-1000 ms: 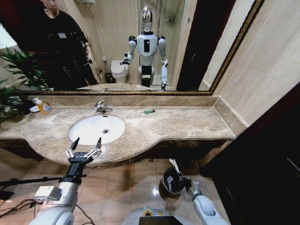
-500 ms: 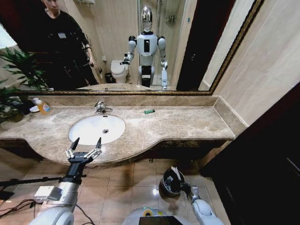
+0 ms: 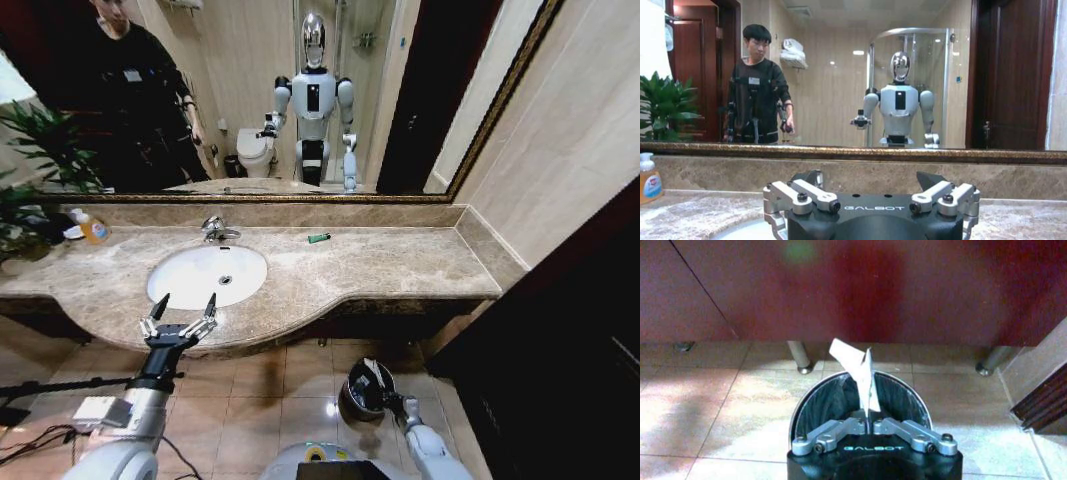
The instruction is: Pick up the trash from the sink and place it in the trash bin.
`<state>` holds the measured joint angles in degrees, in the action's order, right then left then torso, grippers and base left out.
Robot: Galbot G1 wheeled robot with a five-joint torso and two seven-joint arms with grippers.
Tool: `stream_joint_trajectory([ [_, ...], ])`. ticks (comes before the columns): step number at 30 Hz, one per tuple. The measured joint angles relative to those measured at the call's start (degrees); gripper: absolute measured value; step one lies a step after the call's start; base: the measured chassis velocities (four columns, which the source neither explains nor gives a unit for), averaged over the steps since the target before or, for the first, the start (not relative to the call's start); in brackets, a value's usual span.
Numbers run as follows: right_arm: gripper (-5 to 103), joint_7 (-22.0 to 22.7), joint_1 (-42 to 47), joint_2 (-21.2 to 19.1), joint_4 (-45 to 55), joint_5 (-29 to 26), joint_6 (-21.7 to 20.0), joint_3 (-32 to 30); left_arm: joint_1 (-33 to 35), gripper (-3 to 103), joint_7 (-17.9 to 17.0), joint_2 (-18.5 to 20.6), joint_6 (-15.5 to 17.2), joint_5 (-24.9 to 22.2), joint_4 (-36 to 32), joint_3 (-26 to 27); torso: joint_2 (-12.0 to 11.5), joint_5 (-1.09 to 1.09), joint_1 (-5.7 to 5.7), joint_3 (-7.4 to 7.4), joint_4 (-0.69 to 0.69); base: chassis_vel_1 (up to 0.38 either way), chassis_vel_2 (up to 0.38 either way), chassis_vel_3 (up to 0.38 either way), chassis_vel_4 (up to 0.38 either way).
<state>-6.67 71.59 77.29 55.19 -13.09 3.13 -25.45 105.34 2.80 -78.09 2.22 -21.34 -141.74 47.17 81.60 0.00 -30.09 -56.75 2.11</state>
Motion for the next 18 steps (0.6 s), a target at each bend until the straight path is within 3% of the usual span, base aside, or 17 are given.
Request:
stream_joint_trajectory([
  [2,0,0.3,0.0,0.0,0.0,0.3,0.1,0.0,0.0,100,0.0,0.0,0.0,0.0,0.0,0.0,0.0,0.0,0.0,0.0,0.0,0.0,0.0,0.0,0.0],
  [3,11,0.7,0.1,0.1,0.0,0.5,0.4,0.0,0.0,100,0.0,0.0,0.0,0.0,0.0,0.0,0.0,0.0,0.0,0.0,0.0,0.0,0.0,0.0,0.0],
  [4,11,1.0,0.1,0.2,0.0,0.6,0.6,0.0,0.0,100,0.0,0.0,0.0,0.0,0.0,0.0,0.0,0.0,0.0,0.0,0.0,0.0,0.0,0.0,0.0],
  [5,21,1.5,0.0,0.3,0.0,0.9,0.8,0.0,0.0,100,0.0,0.0,0.0,0.0,0.0,0.0,0.0,0.0,0.0,0.0,0.0,0.0,0.0,0.0,0.0],
  [6,21,1.5,0.0,0.3,0.0,0.9,0.8,0.0,0.0,100,0.0,0.0,0.0,0.0,0.0,0.0,0.0,0.0,0.0,0.0,0.0,0.0,0.0,0.0,0.0],
  [10,43,2.4,0.1,0.6,0.6,1.1,1.0,-0.1,0.0,100,0.0,0.0,0.0,0.0,0.0,0.0,0.0,0.0,0.0,0.0,0.0,0.0,0.0,0.0,0.0],
  [14,48,2.6,0.3,0.7,0.9,1.3,1.1,-0.1,0.0,100,0.0,0.0,0.0,0.0,0.0,0.0,0.0,0.0,0.0,0.0,0.0,0.0,0.0,0.0,0.0],
  [18,71,2.9,0.7,1.2,1.3,1.8,1.2,0.0,0.0,100,0.0,0.0,0.0,0.0,0.0,0.0,0.0,-0.01,0.0,0.0,0.0,0.0,0.0,0.0,0.0],
])
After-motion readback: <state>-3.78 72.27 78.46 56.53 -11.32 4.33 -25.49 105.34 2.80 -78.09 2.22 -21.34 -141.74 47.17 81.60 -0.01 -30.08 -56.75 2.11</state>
